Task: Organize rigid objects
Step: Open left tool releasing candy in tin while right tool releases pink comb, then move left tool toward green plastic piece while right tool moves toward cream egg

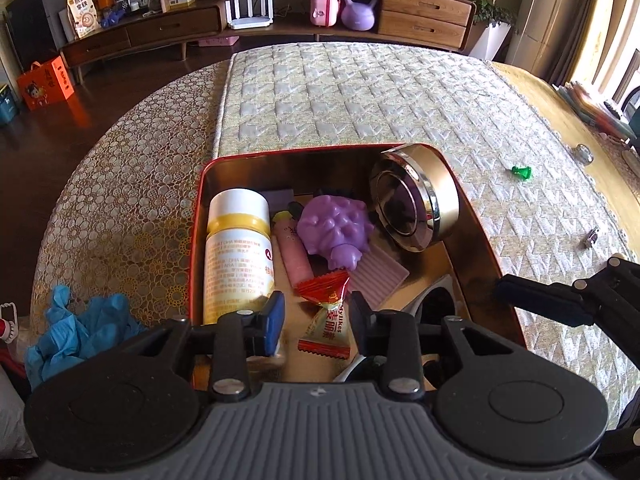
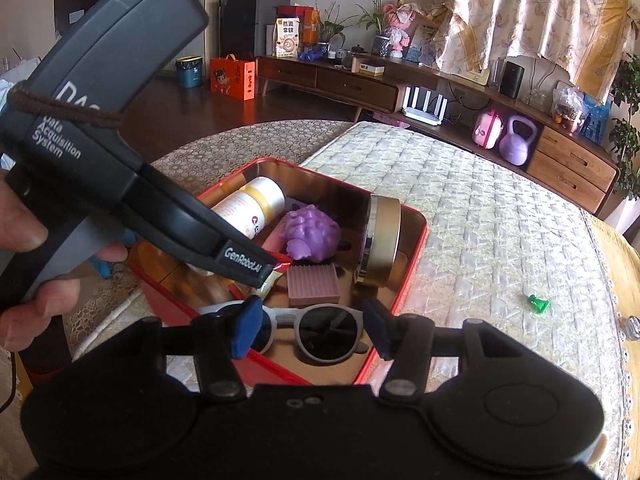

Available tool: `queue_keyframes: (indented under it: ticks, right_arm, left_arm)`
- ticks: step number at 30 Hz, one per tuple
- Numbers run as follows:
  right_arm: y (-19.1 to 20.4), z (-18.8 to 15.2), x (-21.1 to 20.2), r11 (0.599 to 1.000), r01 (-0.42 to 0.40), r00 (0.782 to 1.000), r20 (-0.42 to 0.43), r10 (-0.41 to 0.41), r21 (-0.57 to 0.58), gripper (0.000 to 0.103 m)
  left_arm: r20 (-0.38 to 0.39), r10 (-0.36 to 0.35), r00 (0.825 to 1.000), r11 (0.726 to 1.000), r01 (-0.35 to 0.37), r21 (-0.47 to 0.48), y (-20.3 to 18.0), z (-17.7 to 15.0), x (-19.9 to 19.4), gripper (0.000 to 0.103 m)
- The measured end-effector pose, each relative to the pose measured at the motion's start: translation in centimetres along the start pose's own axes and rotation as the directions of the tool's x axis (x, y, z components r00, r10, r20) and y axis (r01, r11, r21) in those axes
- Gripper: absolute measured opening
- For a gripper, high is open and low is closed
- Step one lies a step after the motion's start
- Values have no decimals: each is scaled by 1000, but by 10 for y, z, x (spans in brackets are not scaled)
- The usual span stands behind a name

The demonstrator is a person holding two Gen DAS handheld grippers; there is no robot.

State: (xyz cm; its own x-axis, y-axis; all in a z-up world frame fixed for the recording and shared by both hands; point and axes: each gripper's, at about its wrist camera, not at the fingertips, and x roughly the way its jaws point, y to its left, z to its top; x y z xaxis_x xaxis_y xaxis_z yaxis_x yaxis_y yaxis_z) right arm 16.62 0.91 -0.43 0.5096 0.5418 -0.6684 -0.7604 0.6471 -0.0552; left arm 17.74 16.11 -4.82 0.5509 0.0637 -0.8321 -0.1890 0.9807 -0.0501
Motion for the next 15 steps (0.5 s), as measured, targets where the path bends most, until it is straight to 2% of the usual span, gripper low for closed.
queue_keyframes:
  ticks: [1,2,7,15]
  right_arm:
    - [0,0,-3,1000,0,1000,4,0,3,56]
    - [-1,-1,-5,1000,-2,1000,8,2,5,56]
    - [-3,-4,-18,999,-11,1000,20,10,31,57]
    - [-12,-11,-49,996,-31,998,65,26,87,71]
  left_arm:
    - [10,-16,1000,1000,16,-7,1,0,-3,55]
    - [23,-19,1000,1000,19,-15,0,-1,-7,63]
    - [51,-14,999,1000,15,-21,-3,-2,-21,64]
    - [124,-13,992,1000,15,-12,-12,-12,-49,66]
